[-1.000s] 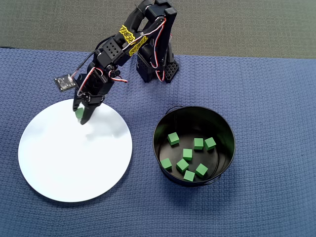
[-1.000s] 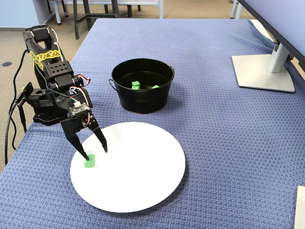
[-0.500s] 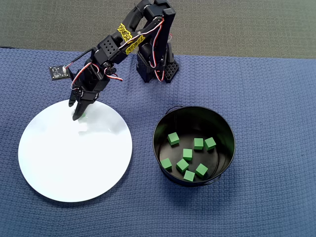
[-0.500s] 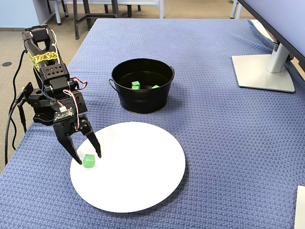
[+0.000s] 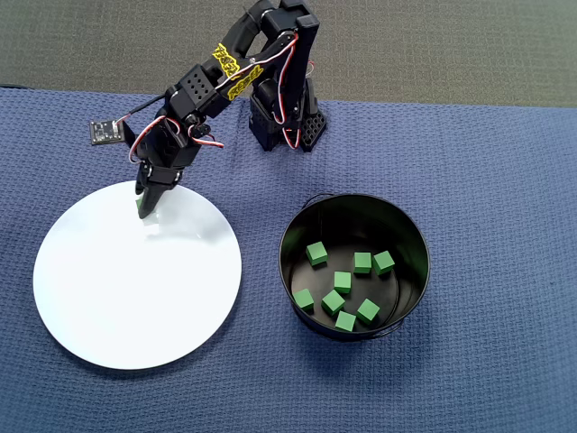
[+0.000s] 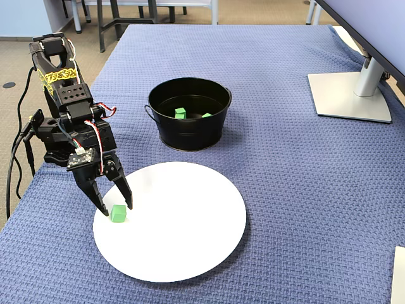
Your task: Pick up the green cubes from the white plate and place them in the black recipient
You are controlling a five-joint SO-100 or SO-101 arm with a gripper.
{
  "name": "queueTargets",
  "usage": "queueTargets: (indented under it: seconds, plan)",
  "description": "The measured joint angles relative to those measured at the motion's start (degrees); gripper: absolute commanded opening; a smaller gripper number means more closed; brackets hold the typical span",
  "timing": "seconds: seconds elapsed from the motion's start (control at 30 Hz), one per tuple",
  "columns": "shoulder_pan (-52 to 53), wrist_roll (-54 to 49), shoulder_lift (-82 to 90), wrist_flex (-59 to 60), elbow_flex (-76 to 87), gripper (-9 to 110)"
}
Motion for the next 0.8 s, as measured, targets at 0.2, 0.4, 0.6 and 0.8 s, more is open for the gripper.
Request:
queueTargets:
  seconds: [0.2,0.4,0.6,0.8]
  plan:
    - [-1.23,1.58,-0.09,3.08,-0.97,15]
    - [-1.85,1.93,-1.05,3.25,-1.05,15]
    - [-1.76,2.11,-4.66,1.85,-1.76,14]
    - [-1.93,2.11,-5.71,-2.29,-1.76,13]
